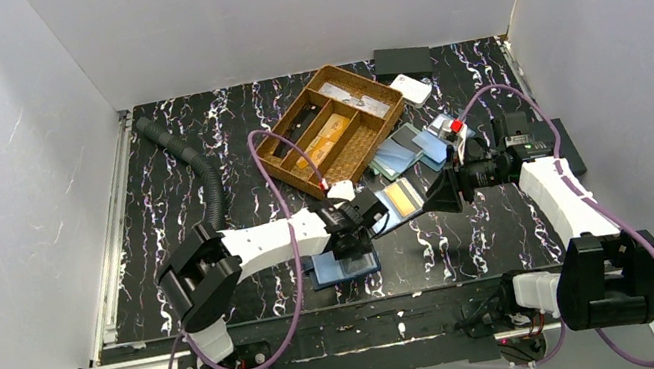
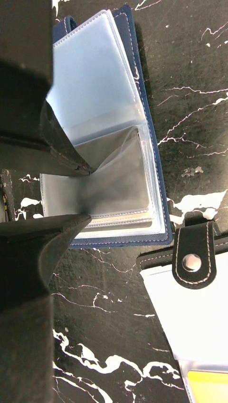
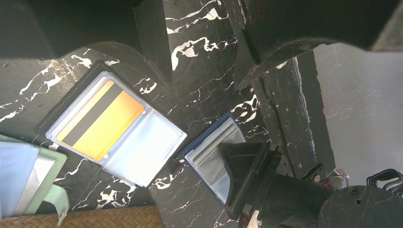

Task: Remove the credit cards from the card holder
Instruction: Remove the credit card from the card holder.

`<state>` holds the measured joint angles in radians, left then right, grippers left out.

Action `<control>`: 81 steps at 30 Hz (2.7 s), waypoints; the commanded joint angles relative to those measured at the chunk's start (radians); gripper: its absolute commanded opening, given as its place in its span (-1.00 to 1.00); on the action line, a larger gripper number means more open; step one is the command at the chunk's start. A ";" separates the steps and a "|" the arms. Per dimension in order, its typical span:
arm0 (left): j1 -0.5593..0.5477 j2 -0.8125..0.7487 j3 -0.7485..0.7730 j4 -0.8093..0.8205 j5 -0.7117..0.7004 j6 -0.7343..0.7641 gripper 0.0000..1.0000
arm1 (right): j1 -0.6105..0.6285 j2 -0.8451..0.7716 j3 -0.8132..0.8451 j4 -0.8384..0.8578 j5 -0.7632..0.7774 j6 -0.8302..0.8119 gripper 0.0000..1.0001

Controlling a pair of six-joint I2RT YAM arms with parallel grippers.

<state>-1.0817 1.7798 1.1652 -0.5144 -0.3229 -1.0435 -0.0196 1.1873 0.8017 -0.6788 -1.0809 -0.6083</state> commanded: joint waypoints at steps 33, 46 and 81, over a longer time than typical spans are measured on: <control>0.121 -0.434 -0.593 0.546 0.197 -0.009 -0.99 | 0.362 0.161 0.111 -0.035 0.039 -0.004 0.04; 0.117 -0.485 -0.575 0.574 0.198 0.057 -1.00 | 0.602 0.227 0.028 0.554 0.423 0.726 -0.14; 0.116 -0.281 -0.573 0.577 0.181 0.022 -1.00 | 0.658 0.295 -0.088 0.762 0.421 1.039 0.02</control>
<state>-0.9642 1.4628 0.5926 0.1089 -0.1177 -1.0325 0.6250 1.5288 0.7120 0.0410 -0.6537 0.4313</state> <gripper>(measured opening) 0.007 0.513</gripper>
